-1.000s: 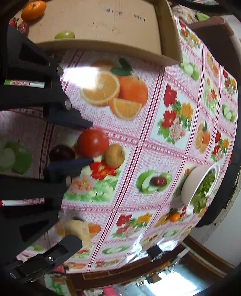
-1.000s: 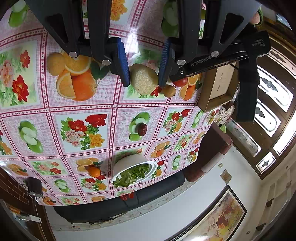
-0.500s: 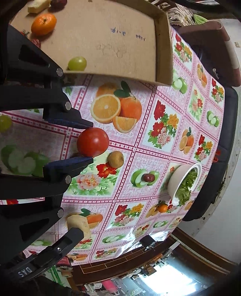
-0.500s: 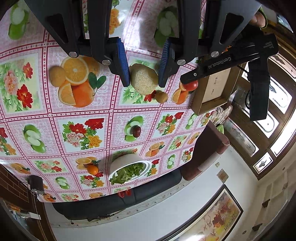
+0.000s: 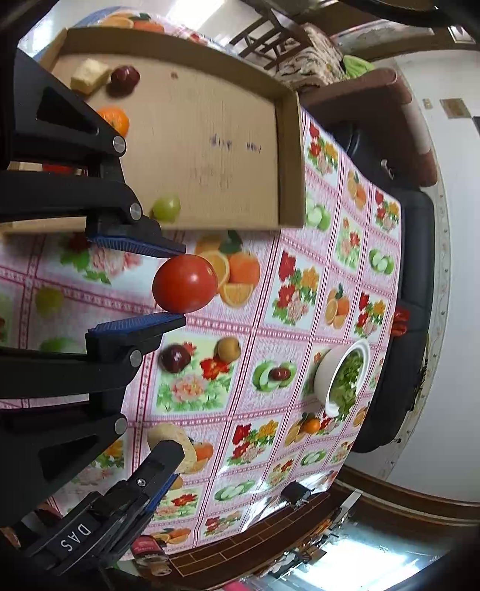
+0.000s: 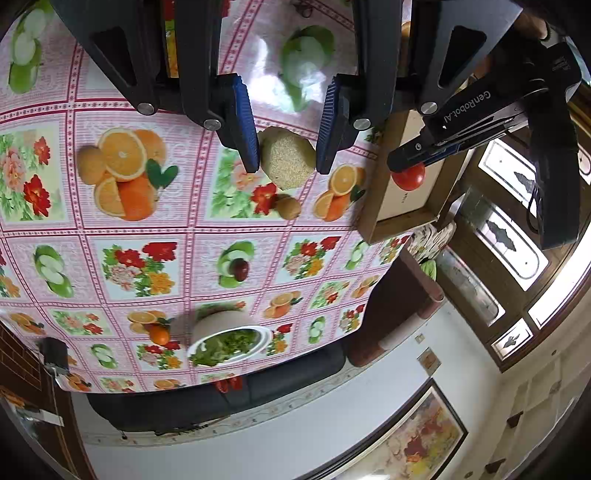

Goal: Organize fruits
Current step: 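Carry the red tomato and pale yellow fruit with both tools over the box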

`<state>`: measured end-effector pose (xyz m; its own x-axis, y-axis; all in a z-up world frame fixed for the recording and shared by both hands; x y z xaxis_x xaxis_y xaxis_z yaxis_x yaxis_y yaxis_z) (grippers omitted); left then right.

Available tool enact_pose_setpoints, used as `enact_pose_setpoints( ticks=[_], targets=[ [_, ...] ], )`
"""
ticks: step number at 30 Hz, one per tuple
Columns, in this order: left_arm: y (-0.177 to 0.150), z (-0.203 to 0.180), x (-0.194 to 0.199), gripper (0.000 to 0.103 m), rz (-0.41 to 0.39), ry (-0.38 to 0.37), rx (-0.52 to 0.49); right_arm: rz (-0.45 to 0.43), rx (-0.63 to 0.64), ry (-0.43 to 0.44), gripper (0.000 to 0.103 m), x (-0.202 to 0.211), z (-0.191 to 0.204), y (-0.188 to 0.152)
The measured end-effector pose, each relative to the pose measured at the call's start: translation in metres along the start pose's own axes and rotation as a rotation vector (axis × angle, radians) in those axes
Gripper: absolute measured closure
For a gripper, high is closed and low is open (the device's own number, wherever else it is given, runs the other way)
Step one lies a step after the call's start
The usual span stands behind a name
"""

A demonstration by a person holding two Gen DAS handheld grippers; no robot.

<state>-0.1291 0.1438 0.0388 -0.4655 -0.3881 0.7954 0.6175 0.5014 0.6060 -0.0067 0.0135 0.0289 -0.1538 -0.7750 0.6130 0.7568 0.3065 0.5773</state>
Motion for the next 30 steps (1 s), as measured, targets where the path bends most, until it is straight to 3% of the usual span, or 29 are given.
enact_pose_setpoints(
  ticks=[15, 30],
  targets=[
    [-0.019, 0.046, 0.021, 0.075, -0.022, 0.066, 0.054, 0.034, 0.094, 0.020, 0.071, -0.006, 0.046, -0.018],
    [-0.026, 0.060, 0.029, 0.075, -0.032, 0.100, 0.064, 0.052, 0.124, 0.020, 0.071, -0.010, 0.060, -0.027]
  ],
)
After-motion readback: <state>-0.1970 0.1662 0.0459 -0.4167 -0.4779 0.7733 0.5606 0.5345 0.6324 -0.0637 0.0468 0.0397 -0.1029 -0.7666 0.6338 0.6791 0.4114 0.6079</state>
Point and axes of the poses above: each gripper's, at about its wrist camera, not at the fingertips, and x roughly against the way its jaws point, z to its left, y to its top, the point moved 1 cm from there along -x, roughly the way its jaws point, and after that the axes turned 8 degrees about -x, right-handed, at the moved point
